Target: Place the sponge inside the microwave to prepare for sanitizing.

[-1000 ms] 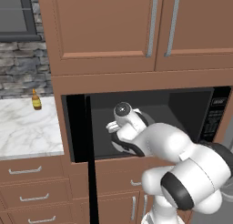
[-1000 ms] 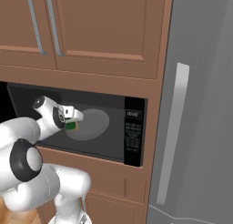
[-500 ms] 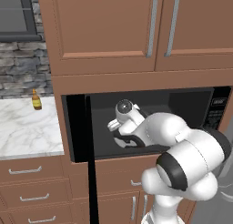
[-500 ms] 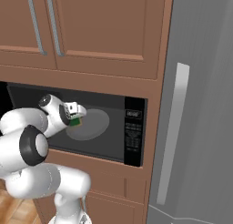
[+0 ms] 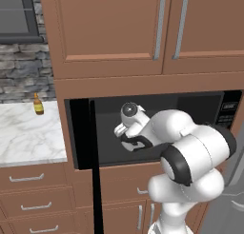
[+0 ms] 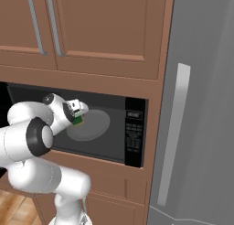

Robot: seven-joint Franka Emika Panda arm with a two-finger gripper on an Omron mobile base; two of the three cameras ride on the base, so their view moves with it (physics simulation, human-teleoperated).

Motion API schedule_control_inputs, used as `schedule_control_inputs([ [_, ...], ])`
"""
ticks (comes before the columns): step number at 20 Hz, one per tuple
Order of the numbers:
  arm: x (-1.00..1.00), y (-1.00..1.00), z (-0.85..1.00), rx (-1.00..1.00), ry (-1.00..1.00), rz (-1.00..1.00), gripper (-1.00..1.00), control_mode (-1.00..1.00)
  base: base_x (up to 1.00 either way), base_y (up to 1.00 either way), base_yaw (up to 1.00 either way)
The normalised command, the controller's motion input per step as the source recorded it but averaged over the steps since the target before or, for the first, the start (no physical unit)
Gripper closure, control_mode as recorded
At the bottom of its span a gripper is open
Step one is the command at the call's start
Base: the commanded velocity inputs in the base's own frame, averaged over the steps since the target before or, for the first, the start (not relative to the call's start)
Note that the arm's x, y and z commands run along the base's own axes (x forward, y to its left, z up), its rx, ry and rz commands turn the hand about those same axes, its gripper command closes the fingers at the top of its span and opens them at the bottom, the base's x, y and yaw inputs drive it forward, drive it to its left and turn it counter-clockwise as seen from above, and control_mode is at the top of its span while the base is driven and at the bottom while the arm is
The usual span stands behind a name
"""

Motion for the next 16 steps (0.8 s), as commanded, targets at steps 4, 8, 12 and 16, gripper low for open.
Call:
schedule_control_inputs([
  [4, 0.02, -0.13, -0.36, -0.12, 0.0, 0.08, 1.0, -1.0, 0.0, 0.0, 0.0],
  [8, 0.0, -0.12, -0.38, -0.14, 0.01, 0.08, 1.0, -1.0, 0.0, 0.0, 0.0],
  [12, 0.0, -0.16, -0.36, -0.16, 0.0, 0.1, 1.0, -1.0, 0.0, 0.0, 0.0],
  [16, 0.0, -0.29, -0.34, -0.14, 0.02, 0.1, 1.0, -1.0, 0.0, 0.0, 0.0],
])
